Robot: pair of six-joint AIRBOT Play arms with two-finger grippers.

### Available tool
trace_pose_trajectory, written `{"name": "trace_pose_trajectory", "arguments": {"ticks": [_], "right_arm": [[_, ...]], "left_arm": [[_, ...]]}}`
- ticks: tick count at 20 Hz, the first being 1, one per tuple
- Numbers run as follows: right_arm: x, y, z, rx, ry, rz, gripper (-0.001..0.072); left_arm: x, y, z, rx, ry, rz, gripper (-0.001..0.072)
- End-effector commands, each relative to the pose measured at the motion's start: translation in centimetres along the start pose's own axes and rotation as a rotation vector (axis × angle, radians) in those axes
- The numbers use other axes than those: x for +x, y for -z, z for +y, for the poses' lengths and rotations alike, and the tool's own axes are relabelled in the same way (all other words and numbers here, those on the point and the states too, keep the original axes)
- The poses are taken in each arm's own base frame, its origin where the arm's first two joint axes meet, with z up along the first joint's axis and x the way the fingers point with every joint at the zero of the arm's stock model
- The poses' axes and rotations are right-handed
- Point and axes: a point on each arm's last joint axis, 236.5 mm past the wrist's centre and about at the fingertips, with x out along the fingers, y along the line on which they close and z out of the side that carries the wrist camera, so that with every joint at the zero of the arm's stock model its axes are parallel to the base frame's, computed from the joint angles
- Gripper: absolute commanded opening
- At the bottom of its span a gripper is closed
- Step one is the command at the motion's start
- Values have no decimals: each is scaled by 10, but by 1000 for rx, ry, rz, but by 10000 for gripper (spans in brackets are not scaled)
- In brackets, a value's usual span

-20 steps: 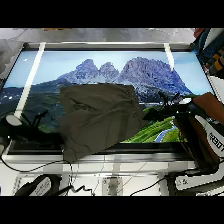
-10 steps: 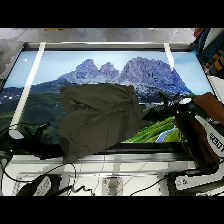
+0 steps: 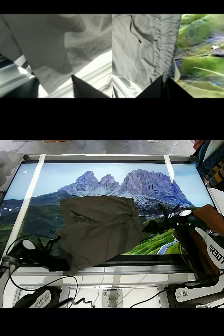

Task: Fold the clothes and pants, and hang the long-sleeved shirts on hangers.

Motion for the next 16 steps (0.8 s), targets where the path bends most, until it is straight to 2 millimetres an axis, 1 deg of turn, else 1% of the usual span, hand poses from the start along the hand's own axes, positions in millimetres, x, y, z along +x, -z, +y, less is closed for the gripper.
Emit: {"name": "trace_pose_trajectory", "arguments": {"ticks": [1,2,3,5,7,8,9,11,13,14,15,16], "right_arm": [[0,-2,4,4,-16,-9,24],[-1,-2,5,2,-15,-10,24],[-3,-3,6,-6,-13,-15,24],[-12,-7,15,-39,-3,-44,23],[-28,-13,28,-96,26,-96,23],[-40,-16,39,-137,43,-132,23],[-54,-18,53,-183,56,-171,23],[-83,-18,86,-276,74,-256,23],[-117,-11,130,-385,78,-368,23],[-133,-5,153,-438,73,-425,23],[-148,2,176,-491,67,-483,24],[-165,10,199,-549,67,-545,23]], "left_arm": [[10,-4,6,24,-31,18,144],[10,-4,6,26,-31,18,4],[9,-5,6,35,-33,14,5],[-2,-18,5,63,-44,-21,5],[-31,-40,0,133,-71,-83,5],[-53,-57,-3,168,-99,-141,4],[-78,-75,-7,202,-136,-214,4],[-143,-112,-20,293,-236,-402,4],[-220,-141,-43,375,-353,-636,4],[-262,-150,-60,410,-400,-768,4],[-301,-153,-79,438,-433,-897,4],[-342,-151,-100,465,-466,-1039,5]]}}
